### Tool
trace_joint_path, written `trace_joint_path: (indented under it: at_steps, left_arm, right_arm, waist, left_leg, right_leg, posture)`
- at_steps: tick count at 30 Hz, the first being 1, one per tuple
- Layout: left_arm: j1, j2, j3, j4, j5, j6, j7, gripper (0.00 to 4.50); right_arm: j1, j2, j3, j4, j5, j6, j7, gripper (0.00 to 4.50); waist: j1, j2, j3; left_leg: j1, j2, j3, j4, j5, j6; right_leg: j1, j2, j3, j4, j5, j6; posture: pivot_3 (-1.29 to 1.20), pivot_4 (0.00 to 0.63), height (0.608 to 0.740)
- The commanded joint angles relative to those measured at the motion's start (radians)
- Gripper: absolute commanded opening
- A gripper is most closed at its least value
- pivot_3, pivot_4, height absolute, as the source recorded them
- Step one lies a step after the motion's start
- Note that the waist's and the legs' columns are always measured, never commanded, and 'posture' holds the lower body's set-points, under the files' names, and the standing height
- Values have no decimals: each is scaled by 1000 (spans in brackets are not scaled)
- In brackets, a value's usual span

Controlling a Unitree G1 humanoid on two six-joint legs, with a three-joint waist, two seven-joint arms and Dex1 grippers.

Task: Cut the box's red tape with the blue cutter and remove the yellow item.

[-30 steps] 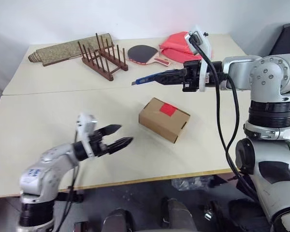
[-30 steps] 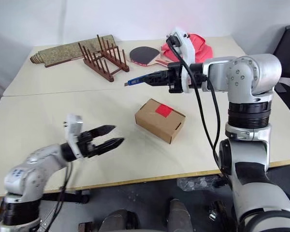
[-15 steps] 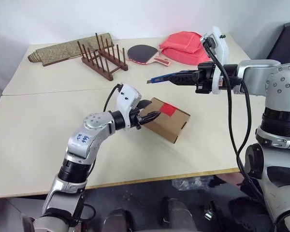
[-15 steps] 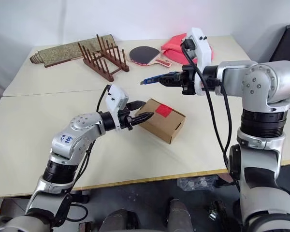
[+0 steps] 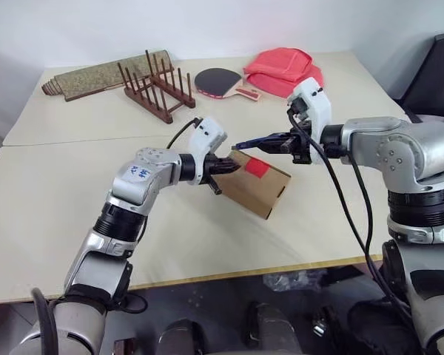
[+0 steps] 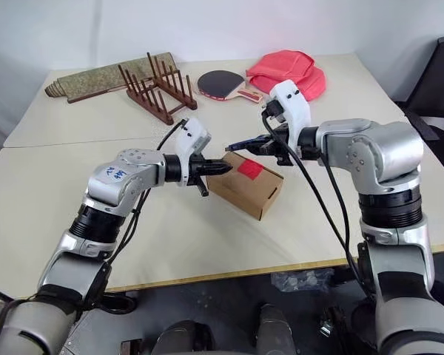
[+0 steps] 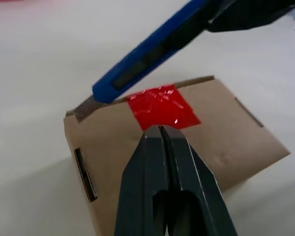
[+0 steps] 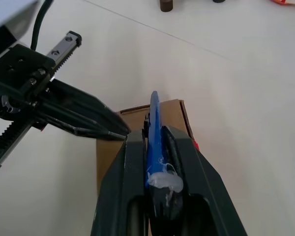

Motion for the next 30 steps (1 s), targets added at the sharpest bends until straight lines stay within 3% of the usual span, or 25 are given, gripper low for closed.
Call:
trace_joint_path:
  at_steps: [1,30]
  left_arm:
    - [-39,25,-20,10,31,25,-32,11]
    - [-150,-50,-81,188,176,-26,-74,11]
  right_arm:
    - [-27,-17,18,12,-36,-66,26,170]
    - [-29,-46,49,123,-145,-153,96,170]
  waist:
    - [0,0,0]
    - [6,0,0]
  left_leg:
    - [0,0,0,0,0,0]
    - [0,0,0,1,0,0]
  right_leg:
    - [0,0,0,0,0,0]
    - [0,0,0,1,0,0]
  posture:
    - [0,150,740]
    - [0,150,740]
